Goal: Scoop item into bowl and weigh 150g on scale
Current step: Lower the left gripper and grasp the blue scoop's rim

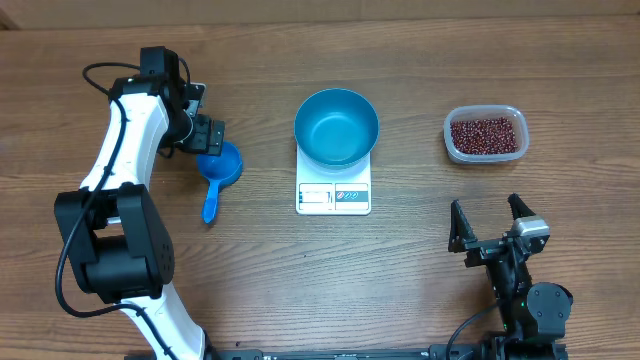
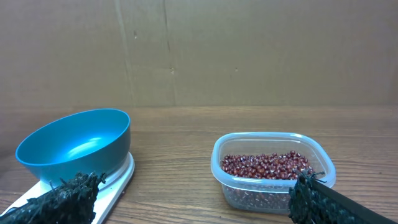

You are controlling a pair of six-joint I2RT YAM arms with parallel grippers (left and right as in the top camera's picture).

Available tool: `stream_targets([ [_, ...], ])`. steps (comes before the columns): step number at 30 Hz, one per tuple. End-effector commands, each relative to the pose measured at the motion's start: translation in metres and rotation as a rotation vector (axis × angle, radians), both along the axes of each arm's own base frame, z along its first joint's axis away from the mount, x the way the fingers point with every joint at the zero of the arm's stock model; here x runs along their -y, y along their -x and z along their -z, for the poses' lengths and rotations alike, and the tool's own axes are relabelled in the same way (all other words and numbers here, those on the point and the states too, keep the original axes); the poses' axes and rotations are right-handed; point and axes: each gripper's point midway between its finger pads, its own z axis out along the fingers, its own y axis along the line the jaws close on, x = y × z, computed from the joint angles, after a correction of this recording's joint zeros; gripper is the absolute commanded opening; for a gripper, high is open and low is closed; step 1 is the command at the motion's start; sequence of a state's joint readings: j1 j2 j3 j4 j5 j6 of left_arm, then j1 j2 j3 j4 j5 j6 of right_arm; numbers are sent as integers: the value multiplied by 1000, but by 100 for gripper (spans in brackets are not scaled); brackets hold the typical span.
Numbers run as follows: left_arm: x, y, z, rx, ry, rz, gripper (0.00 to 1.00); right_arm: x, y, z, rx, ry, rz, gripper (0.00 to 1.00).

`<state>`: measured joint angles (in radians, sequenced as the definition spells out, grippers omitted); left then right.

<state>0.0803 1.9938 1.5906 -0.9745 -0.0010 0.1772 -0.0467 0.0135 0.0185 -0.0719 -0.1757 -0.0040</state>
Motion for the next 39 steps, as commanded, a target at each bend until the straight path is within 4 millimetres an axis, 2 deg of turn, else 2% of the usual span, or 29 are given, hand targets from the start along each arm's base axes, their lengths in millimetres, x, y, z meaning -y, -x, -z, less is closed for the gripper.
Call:
stream_targets([
  [1,-1,4,11,-28,-16,60,100,2,0,2,4,5,9,100],
  [13,0,13,28,-51,-14,61,100,2,0,2,4,5,9,100],
  [21,0,14,31,-51,-14,61,100,2,0,2,4,5,9,100],
  [36,1,21,47,-59,-12,61,100,2,0,2,4,5,9,100],
  [39,1,22,50,-56,-12,61,98,2,0,2,4,5,9,100],
])
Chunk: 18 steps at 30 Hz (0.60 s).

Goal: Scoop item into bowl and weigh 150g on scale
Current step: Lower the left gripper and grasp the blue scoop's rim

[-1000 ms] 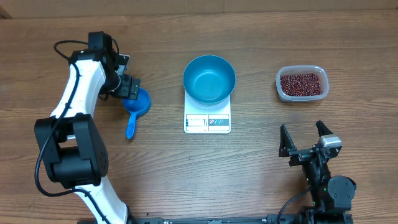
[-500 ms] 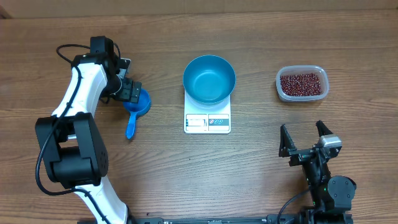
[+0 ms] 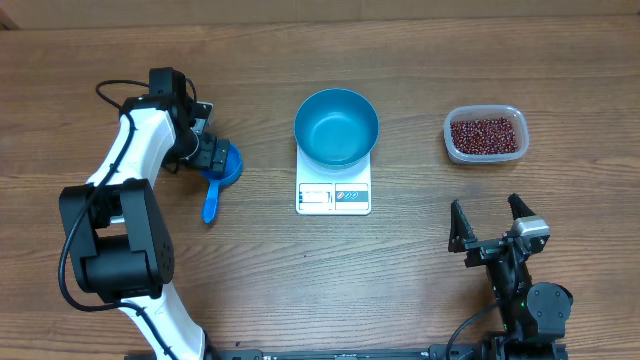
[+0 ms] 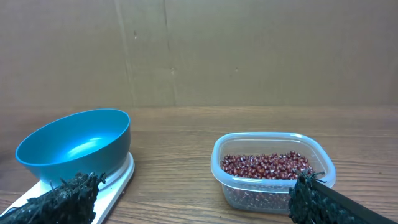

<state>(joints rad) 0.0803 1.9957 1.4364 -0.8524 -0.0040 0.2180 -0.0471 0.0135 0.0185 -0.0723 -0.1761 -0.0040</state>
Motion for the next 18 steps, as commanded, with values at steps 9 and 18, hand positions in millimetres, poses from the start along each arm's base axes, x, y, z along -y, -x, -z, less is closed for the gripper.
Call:
stream_targets([
  [9,0,4,22,1,-7,21,100,2,0,2,4,5,9,100],
  [18,0,2,22,12,-7,21,90,2,0,2,4,5,9,100],
])
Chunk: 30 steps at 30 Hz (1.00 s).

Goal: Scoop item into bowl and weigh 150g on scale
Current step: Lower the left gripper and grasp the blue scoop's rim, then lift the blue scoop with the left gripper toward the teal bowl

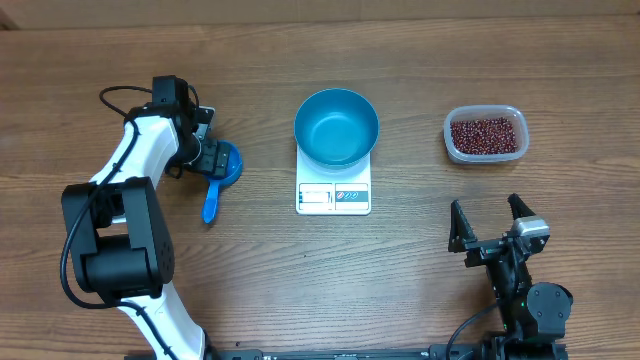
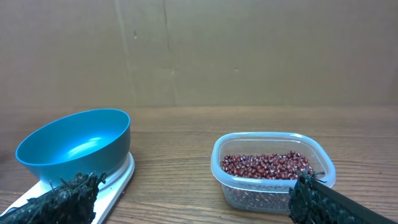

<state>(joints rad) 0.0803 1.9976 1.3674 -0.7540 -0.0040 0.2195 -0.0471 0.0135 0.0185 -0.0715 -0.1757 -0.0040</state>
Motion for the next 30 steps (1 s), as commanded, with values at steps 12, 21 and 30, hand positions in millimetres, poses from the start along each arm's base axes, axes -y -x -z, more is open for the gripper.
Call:
stream_targets([
  [12,1,0,6,-6,1,5,22,2,0,2,3,5,8,100],
  [21,1,0,5,-4,5,-16,4,2,0,2,3,5,8,100],
  [30,10,-26,-40,78,74,-57,4,2,0,2,3,5,8,100],
])
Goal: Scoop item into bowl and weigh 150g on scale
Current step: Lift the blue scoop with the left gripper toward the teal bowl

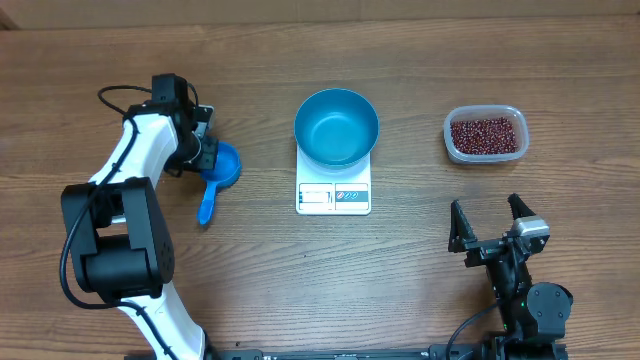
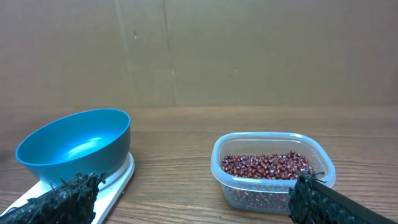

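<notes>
A blue scoop (image 1: 224,166) lies left of the scale, its handle pointing toward the near edge. My left gripper (image 1: 204,152) is down on the left rim of the scoop's cup, and its fingers look closed on that rim. An empty blue bowl (image 1: 336,125) stands on the white scale (image 1: 333,196). At the far right, a clear tub of red beans (image 1: 485,135) is also seen from the wrist as the tub (image 2: 272,169). My right gripper (image 1: 490,224) rests open near the front edge, holding nothing, and the wrist view shows the same gripper (image 2: 193,196) empty.
The wooden table (image 1: 420,280) carries only these items. A brown cardboard wall (image 2: 249,50) rises behind the table. The bowl (image 2: 74,146) and scale (image 2: 118,177) lie left of the bean tub in the right wrist view.
The left gripper has shifted slightly left on the scoop's cup, and the scoop's handle has swung a little to the left. The right arm has not moved.
At first my left gripper was spread above the scoop's cup, a little behind it. Then it was lower, over the cup's left side, and stayed there. Now the scoop's handle has turned slightly. The right gripper, bowl, scale and beans stayed put throughout.
</notes>
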You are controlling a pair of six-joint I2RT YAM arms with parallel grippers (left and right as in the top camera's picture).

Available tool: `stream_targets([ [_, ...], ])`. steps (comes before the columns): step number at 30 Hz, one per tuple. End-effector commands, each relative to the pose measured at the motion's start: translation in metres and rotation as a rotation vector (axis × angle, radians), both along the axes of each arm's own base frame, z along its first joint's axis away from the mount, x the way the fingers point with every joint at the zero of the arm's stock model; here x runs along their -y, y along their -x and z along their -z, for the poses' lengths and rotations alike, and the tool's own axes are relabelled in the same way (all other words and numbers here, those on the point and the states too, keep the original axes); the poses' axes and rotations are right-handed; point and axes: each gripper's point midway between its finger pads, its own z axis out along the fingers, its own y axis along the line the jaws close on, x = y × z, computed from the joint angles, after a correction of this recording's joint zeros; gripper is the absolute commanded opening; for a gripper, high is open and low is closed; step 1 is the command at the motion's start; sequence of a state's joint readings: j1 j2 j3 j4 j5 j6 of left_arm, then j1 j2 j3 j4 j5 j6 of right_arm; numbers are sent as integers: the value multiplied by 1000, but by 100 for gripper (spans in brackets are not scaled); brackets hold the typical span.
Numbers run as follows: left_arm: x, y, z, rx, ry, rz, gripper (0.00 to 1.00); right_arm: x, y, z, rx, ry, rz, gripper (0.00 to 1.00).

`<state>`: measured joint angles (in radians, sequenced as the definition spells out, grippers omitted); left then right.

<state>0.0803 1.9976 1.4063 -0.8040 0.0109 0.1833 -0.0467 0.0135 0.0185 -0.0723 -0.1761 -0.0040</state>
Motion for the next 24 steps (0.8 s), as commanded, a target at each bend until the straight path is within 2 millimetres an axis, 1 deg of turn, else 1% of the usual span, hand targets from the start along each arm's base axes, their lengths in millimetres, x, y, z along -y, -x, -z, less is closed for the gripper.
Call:
stream_targets([
  [1,9,-30,-40,103,64,-33,4,2,0,2,4,5,9,100],
  [4,10,-45,-77,147,94,-120,4,2,0,2,4,5,9,100],
  [7,12,-50,-113,162,138,-235,4,2,0,2,4,5,9,100],
  [10,18,-44,-152,147,204,-353,4,2,0,2,4,5,9,100],
  [12,19,-39,-171,139,228,-445,4,2,0,2,4,5,9,100],
  [13,19,-36,-181,133,248,-519,4,2,0,2,4,5,9,100],
  [15,21,-27,-191,102,282,-639,4,2,0,2,4,5,9,100],
  [17,25,-17,-196,59,304,-700,4,2,0,2,4,5,9,100],
  [19,26,-10,-194,31,301,-727,4,5,-1,2,5,6,30,100],
  [22,27,-8,-194,18,305,-740,4,20,-2,2,2,6,118,100],
  [24,30,-8,-195,19,311,-733,4,21,-2,4,-5,6,121,100],
])
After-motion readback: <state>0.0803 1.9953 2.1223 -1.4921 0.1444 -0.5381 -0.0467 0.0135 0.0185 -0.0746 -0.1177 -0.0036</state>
